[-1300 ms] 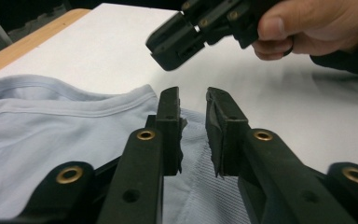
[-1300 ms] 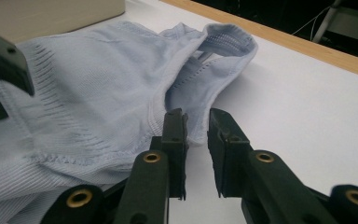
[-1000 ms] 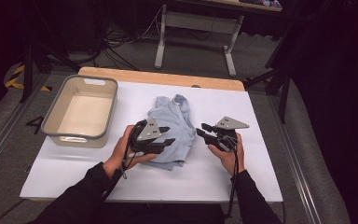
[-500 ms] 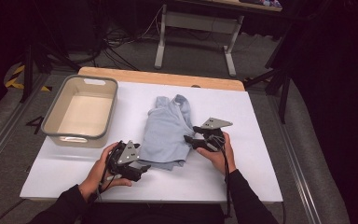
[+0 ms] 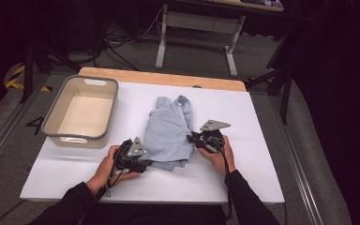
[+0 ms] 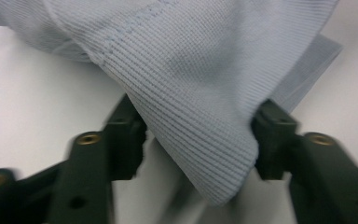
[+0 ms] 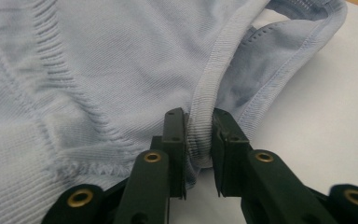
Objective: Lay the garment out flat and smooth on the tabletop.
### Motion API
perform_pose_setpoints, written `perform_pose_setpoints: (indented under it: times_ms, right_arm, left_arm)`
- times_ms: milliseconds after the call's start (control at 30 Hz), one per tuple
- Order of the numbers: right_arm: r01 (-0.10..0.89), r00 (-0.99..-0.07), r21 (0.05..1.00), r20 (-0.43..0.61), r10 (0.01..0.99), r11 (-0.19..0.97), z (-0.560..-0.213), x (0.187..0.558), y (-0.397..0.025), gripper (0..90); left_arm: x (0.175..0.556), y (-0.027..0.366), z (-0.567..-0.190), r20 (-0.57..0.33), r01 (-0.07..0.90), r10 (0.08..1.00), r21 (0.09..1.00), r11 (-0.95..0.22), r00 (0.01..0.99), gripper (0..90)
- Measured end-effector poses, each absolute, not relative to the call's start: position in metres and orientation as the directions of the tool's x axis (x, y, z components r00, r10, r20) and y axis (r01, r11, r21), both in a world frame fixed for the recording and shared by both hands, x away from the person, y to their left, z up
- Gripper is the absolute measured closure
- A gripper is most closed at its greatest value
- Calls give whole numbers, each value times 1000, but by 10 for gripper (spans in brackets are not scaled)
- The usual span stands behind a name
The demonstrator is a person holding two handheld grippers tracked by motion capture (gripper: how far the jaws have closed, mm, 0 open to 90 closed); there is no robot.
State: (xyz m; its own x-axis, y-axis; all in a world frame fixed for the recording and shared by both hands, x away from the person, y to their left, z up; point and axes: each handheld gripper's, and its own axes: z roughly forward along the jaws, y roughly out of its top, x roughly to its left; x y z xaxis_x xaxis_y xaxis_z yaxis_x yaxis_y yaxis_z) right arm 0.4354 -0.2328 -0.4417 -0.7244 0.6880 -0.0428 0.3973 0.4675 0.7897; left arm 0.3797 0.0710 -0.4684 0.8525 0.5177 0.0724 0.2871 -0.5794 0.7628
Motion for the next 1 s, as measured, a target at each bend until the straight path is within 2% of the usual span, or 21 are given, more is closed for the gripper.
perform_pose_setpoints:
  times_ms: [167, 267, 500, 733, 800, 1000]
  right_arm:
    - [367, -717, 811, -65, 694, 455, -434, 432, -236, 796]
    - [342, -709, 834, -73, 702, 433, -426, 427, -241, 796]
    - [284, -689, 884, -81, 720, 370, -404, 419, -249, 807]
    - [290, -667, 902, -48, 743, 319, -394, 416, -262, 808]
    - [296, -662, 898, -52, 748, 325, -394, 415, -267, 808]
    - [334, -614, 882, -64, 787, 333, -400, 409, -289, 807]
  left_arm:
    - [384, 73, -467, 74, 282, 519, 770, -573, 852, 751]
    - [383, 74, -462, 113, 265, 532, 770, -581, 839, 797]
    - [378, 90, -419, 239, 180, 591, 808, -560, 770, 807]
    - [375, 104, -401, 261, 144, 610, 833, -534, 748, 802]
    - [370, 104, -401, 281, 125, 605, 832, -540, 745, 784]
    - [363, 103, -410, 248, 113, 562, 840, -530, 789, 660]
